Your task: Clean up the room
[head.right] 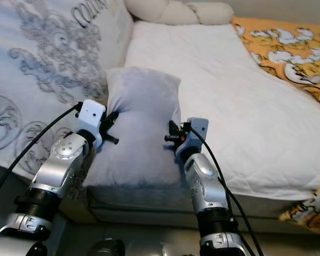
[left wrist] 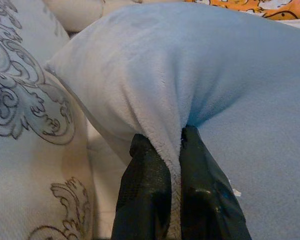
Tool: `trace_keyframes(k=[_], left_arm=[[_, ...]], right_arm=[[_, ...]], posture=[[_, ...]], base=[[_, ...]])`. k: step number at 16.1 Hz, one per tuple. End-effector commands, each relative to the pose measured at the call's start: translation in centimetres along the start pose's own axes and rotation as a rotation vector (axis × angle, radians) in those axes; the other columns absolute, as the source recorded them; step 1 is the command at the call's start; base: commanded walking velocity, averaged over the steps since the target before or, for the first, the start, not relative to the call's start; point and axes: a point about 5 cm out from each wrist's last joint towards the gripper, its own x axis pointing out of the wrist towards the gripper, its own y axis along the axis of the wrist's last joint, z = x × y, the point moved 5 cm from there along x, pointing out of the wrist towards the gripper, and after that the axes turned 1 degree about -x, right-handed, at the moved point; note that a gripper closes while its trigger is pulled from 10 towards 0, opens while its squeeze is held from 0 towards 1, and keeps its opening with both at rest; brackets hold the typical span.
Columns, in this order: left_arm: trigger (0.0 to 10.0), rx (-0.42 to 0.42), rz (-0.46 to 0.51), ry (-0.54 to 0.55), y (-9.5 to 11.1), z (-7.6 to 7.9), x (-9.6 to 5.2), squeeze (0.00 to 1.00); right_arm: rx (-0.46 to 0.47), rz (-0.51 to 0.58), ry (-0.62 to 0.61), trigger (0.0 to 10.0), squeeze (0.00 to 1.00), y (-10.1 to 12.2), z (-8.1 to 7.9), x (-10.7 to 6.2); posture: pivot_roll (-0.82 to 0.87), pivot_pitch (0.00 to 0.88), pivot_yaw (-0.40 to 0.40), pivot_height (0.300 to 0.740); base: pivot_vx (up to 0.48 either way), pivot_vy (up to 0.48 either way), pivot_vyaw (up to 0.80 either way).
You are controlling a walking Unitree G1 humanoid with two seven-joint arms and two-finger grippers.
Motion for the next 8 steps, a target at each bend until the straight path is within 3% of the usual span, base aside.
trace_keyframes(k=[1, 4, 6, 8], left_arm=[[10.0, 0.024, 0.055, 0.036, 1.71, -0.85, -0.07, 0.00], [10.0, 0.025, 0.052, 0.040, 1.66, -1.01, -0.13, 0.00], [10.0, 0.024, 0.049, 0.042, 1.69, -1.06, -0.07, 0.00], [10.0, 0.023, 0.046, 0.046, 1.65, -1.20, -0.11, 0.00]], right_arm=[[-0.011, 0.003, 0.003, 10.0, 0.00, 0.29, 0.21, 0.00], [-0.047, -0.011, 0.017, 10.0, 0.00, 0.09, 0.06, 0.02], [-0.065, -0.023, 0.038, 10.0, 0.00, -0.17, -0.30, -0.05], [-0.038, -0.027, 0.024, 10.0, 0.00, -0.29, -0.08, -0.05]], posture=[[0.08, 0.000, -0.009, 0.740], [0.08, 0.000, -0.007, 0.740], [0.08, 0.000, -0.004, 0.740], [0.08, 0.000, -0.004, 0.740]], base=[[0.251, 0.000, 0.00], [0.255, 0.000, 0.00], [0.259, 0.000, 0.80], [0.268, 0.000, 0.00]])
